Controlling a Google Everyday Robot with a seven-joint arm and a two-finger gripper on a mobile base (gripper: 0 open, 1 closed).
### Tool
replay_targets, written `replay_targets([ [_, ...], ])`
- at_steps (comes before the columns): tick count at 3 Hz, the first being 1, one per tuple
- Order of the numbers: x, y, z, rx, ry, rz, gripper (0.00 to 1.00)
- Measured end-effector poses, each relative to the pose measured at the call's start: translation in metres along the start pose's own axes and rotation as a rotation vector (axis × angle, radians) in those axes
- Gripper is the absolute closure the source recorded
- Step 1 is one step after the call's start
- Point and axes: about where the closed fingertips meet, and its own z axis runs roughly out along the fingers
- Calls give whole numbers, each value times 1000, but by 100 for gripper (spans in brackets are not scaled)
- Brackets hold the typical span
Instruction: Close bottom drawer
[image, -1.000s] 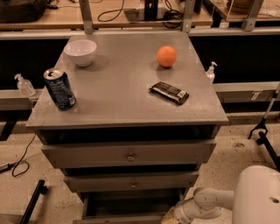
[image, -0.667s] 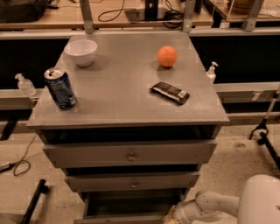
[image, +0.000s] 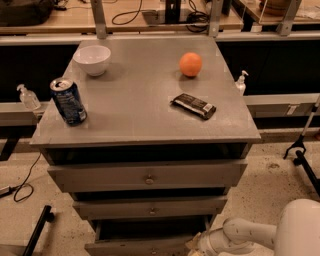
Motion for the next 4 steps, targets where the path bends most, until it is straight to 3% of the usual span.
replay_targets([
  [1,0,0,0,0,0,0,50],
  [2,-12,-17,13,83,-66,-10,73],
  [3,-19,-22,18,110,-89,-12,96],
  [4,-19,-22,18,110,-89,-12,100],
])
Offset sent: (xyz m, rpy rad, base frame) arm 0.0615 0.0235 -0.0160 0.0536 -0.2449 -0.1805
